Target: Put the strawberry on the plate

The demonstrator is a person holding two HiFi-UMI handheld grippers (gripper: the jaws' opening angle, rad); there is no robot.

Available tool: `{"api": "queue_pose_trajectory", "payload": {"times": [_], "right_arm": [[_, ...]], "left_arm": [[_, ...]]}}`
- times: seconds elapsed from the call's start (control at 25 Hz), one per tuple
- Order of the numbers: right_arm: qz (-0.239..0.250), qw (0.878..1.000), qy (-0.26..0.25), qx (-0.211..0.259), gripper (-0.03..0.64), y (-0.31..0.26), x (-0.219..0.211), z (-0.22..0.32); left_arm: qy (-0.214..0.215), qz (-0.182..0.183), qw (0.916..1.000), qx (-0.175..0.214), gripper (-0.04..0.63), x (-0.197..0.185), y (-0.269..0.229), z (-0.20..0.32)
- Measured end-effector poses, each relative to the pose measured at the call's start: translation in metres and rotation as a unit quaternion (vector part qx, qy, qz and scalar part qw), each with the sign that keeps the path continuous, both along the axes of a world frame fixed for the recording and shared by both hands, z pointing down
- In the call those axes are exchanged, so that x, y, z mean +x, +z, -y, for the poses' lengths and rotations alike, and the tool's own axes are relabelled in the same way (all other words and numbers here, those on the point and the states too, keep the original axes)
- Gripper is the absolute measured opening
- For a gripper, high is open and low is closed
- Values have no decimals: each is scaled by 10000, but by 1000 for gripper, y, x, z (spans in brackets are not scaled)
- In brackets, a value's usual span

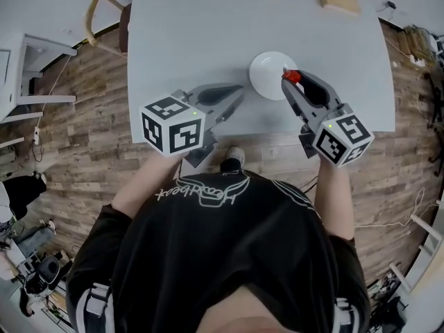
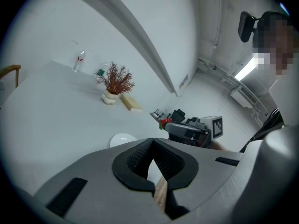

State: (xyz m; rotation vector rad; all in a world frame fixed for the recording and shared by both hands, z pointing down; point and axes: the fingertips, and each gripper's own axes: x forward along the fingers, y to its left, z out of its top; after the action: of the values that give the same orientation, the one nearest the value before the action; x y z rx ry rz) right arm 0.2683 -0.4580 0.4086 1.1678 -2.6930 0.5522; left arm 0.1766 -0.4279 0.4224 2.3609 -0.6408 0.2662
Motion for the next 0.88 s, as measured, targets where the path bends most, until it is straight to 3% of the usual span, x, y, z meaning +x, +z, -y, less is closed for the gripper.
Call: {"api": "queue_pose_trajectory", "payload": {"times": [0.2,0.48,0.88], "right_arm": [[-733,9973,-38,45,133,36,2,19],[-1046,9939,-116,-343,133,95,8,38],[-2101,9745,-395,-688,133,156,2,48]], "left_arm": [[-87,33,9999,-135,6,2,12,3],[-193,92,9992,-348,6,7,30,2],[-294,220,9979,-535,6,1,48,-3]]}}
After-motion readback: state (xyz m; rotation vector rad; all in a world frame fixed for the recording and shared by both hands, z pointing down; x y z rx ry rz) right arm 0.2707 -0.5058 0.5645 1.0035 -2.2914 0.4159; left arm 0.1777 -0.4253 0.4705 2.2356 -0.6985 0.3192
